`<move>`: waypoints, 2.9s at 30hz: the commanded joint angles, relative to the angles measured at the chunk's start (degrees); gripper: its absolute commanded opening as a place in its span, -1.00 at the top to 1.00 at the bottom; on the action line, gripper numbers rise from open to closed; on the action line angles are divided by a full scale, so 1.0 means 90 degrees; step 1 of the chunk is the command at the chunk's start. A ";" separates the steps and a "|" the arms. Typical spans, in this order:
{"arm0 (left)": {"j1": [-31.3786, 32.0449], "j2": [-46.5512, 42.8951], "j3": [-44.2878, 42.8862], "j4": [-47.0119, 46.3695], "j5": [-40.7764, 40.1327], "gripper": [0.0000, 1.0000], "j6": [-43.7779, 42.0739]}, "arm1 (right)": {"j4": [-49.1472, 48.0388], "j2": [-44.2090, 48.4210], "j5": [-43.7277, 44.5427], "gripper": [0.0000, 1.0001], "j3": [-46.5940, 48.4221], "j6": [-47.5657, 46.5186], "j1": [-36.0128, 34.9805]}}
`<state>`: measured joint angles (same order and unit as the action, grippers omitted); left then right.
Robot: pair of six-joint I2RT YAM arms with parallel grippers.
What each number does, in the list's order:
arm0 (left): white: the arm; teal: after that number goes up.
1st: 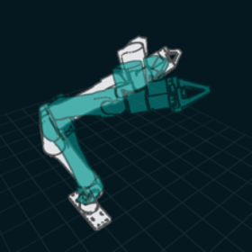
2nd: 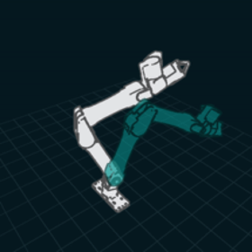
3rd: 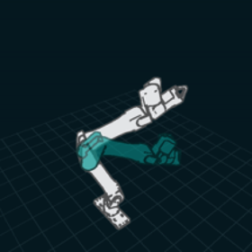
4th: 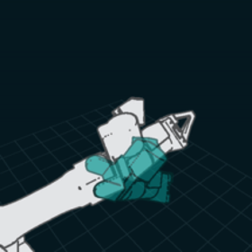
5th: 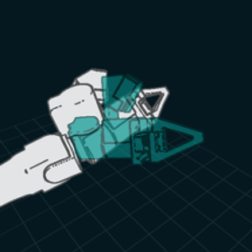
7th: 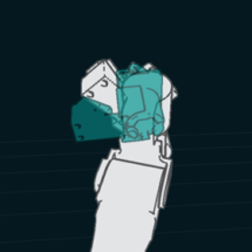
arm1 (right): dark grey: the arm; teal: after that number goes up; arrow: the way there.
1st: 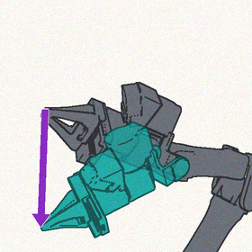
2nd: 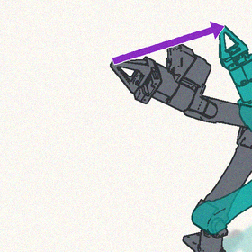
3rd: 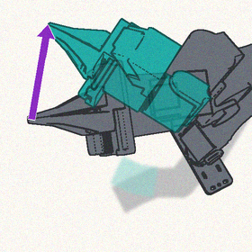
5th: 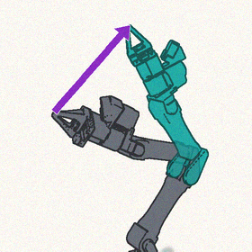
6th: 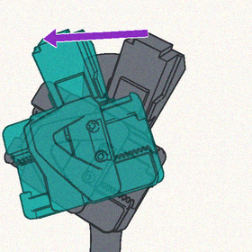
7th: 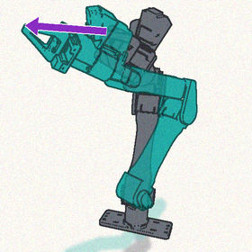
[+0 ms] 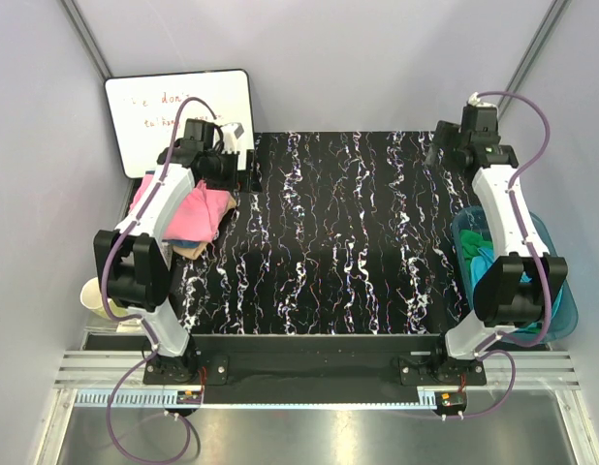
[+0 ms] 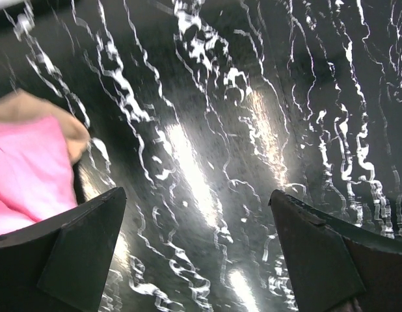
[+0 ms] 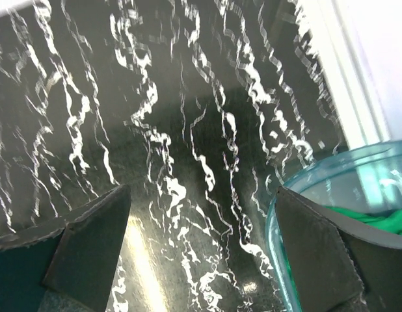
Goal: Fold and stack the t-shirts
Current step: Grab crumpled tshirt from bin with the right arm, then move the tshirt to the center of the board
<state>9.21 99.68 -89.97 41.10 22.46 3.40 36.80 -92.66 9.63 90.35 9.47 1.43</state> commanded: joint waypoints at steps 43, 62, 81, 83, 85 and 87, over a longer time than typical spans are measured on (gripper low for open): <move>0.0021 0.1766 -0.0306 0.0687 0.1001 -0.98 0.0823 | 0.4495 -0.0435 0.1029 -0.86 -0.1289 0.1477 0.2605; 0.0012 0.1659 -0.0306 0.0736 0.0669 -0.98 0.0716 | 0.4651 -0.0449 0.0932 1.00 0.0145 0.1252 0.2595; -0.0027 0.1073 -0.1975 0.0804 -0.0327 -0.98 0.1243 | 0.3158 0.0258 -0.1119 1.00 0.2782 0.0686 0.0772; -0.0037 0.1005 -0.2083 0.0814 -0.0454 -0.98 0.1253 | 0.3158 -0.0162 -0.1128 1.00 0.3143 0.0666 -0.0088; -0.0037 0.0917 -0.2083 0.0853 -0.0561 -0.98 0.1253 | 0.3167 -0.0648 -0.1128 1.00 0.3378 0.0588 -0.0858; -0.0037 0.0858 -0.2044 0.0853 -0.0630 -0.98 0.1273 | 0.3099 -0.1001 -0.1593 1.00 0.3536 0.0646 -0.1183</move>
<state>9.10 110.91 -106.61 48.51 19.86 13.93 67.85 -96.88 1.98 117.80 16.75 -2.04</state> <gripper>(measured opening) 0.987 0.011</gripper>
